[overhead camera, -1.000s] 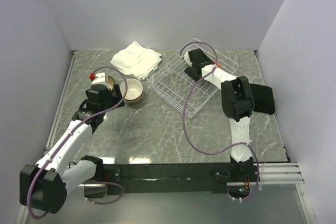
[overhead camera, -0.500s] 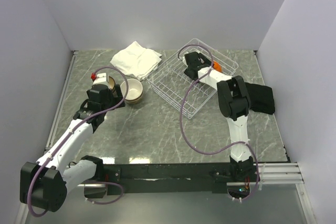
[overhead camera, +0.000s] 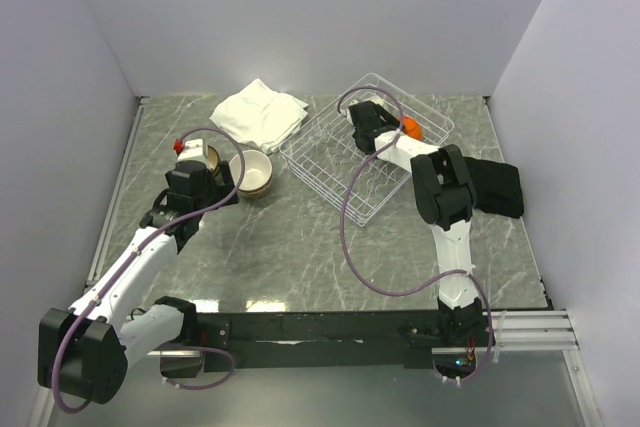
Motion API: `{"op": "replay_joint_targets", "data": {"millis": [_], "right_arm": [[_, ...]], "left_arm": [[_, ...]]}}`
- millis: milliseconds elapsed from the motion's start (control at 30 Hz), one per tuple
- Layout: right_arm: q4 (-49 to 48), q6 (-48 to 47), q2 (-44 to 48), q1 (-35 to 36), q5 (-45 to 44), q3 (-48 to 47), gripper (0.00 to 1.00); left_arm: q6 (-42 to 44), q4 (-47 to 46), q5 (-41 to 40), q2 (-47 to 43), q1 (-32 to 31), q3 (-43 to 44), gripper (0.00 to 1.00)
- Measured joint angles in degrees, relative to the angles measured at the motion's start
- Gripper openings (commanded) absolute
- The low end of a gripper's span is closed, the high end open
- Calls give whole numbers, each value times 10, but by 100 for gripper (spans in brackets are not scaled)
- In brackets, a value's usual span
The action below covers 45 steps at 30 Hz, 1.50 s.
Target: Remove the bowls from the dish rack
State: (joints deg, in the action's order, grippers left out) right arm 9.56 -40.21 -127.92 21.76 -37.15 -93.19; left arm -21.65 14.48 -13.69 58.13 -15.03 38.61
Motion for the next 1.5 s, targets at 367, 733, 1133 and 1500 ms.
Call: {"op": "replay_joint_targets", "data": {"millis": [367, 733, 1133, 1500], "right_arm": [[-10, -6, 2, 6, -4, 7, 55], [-6, 1, 49, 24, 20, 18, 43], [54, 98, 138, 25, 104, 28, 39], [106, 265, 259, 25, 255, 57, 39]], "left_arm": [[0, 0, -1, -1, 0, 0, 99], [0, 0, -1, -10, 0, 0, 99], [0, 0, 2, -15, 0, 0, 99], [2, -2, 30, -22, 0, 0, 100]]}}
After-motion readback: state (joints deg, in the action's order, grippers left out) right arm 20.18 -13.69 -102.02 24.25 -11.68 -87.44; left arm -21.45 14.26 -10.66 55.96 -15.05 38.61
